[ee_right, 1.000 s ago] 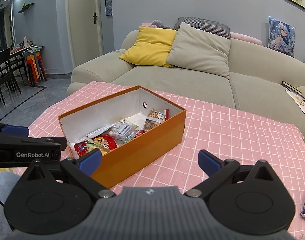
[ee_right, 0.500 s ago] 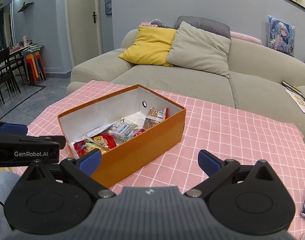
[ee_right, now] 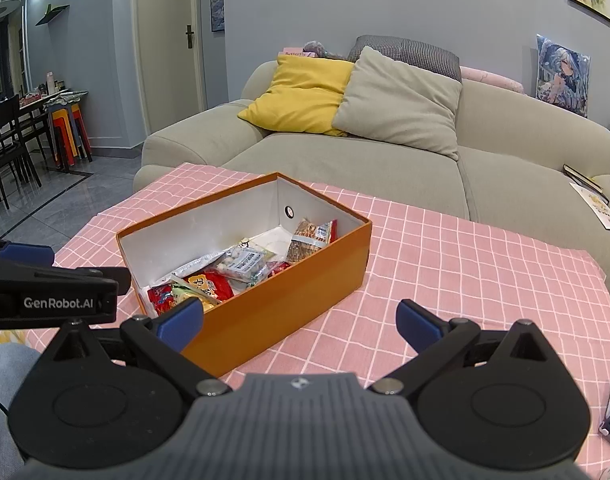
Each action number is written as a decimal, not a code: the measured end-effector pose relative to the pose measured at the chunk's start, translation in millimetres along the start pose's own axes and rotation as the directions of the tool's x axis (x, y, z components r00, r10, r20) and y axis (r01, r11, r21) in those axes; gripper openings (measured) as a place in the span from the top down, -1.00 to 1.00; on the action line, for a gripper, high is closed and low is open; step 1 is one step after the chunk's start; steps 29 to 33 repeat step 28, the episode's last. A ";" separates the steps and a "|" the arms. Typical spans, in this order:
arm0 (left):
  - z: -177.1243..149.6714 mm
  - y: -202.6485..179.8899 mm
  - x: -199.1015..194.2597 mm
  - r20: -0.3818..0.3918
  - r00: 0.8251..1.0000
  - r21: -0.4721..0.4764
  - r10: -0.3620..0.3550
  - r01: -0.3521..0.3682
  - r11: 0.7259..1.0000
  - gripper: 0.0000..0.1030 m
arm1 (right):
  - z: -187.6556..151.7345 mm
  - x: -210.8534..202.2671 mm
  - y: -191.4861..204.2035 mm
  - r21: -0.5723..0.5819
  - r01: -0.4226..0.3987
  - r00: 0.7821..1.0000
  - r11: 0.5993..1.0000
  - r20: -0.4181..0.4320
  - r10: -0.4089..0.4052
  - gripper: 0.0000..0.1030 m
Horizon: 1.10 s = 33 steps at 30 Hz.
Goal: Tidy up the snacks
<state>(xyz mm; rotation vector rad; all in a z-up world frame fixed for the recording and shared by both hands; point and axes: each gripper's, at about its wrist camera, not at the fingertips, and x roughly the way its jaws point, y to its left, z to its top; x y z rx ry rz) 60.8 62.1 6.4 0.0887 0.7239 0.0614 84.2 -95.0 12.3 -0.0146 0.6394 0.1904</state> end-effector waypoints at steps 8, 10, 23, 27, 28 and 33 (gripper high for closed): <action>0.9 1.1 -0.6 0.002 1.000 0.004 -0.001 0.001 1.000 -0.91 | 3.4 -2.8 1.0 -0.008 -0.003 1.000 1.000 0.000 0.003 -0.93; 1.1 0.7 -1.0 0.004 1.000 0.007 0.000 0.000 1.000 -0.91 | 3.7 -2.8 1.1 -0.007 -0.003 1.000 1.000 -0.001 0.003 -0.93; 1.8 1.5 -3.8 0.026 1.000 0.022 0.012 -0.012 1.000 -0.91 | 3.3 -2.7 1.1 -0.006 -0.004 1.000 1.000 -0.001 0.004 -0.93; 1.3 2.2 -4.8 0.030 0.999 0.021 0.011 -0.011 1.000 -0.91 | 3.0 -2.5 0.8 -0.007 -0.004 1.000 1.000 0.000 0.004 -0.92; 1.4 2.4 -4.7 0.028 1.000 0.019 0.009 -0.009 1.000 -0.91 | 2.9 -2.5 0.6 -0.007 -0.004 1.000 1.000 0.000 0.004 -0.93; 1.4 2.4 -4.7 0.028 1.000 0.019 0.009 -0.009 1.000 -0.91 | 2.9 -2.5 0.6 -0.007 -0.004 1.000 1.000 0.000 0.004 -0.93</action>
